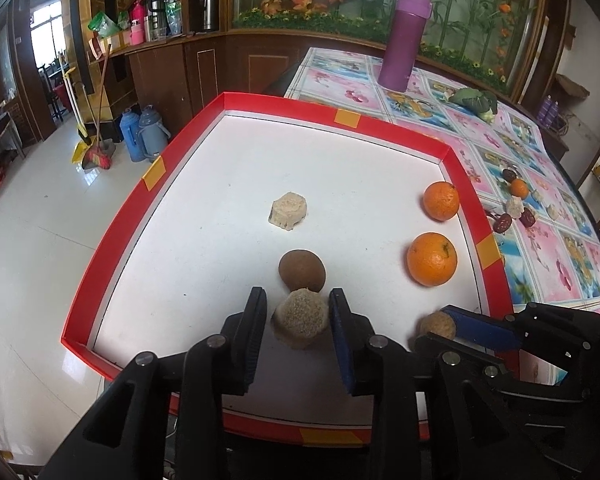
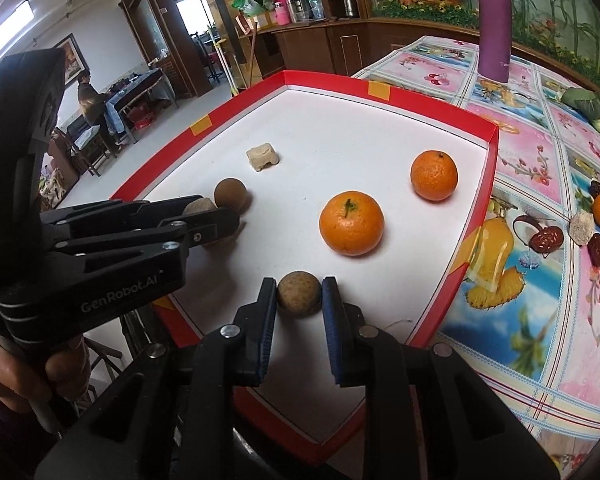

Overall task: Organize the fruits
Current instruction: 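Carry both items over the tray and open both tools to release them, then move both open tools back toward the remaining fruits on the tablecloth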

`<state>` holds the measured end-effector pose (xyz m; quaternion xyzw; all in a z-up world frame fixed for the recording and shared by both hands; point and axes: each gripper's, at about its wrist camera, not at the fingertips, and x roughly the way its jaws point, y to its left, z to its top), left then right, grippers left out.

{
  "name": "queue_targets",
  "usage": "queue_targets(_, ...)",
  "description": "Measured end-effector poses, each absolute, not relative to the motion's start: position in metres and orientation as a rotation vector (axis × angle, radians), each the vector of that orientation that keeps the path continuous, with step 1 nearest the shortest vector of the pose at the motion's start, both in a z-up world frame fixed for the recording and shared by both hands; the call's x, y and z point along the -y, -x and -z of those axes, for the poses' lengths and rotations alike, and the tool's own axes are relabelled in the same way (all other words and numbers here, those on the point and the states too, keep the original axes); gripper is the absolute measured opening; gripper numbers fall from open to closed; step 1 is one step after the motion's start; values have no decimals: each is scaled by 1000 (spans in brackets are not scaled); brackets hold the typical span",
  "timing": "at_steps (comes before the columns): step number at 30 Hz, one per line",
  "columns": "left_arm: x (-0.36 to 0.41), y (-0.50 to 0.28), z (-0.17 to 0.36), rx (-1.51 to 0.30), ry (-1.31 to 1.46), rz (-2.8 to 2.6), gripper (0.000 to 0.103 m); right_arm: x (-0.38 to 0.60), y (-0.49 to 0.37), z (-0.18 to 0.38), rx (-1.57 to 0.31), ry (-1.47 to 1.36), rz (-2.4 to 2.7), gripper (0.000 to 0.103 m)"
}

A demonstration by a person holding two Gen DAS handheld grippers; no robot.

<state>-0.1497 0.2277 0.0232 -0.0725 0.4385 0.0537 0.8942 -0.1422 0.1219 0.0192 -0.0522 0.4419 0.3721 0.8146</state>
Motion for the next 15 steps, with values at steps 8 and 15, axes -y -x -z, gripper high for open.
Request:
queue_targets(8,-227,152,-30,-912,143,-151,64,-100,138,-35,-894,42,-804,40)
queue_targets(15,-207,146,-36,-910,110,-135,64,-62,122,-47,-854,-49,-740,42)
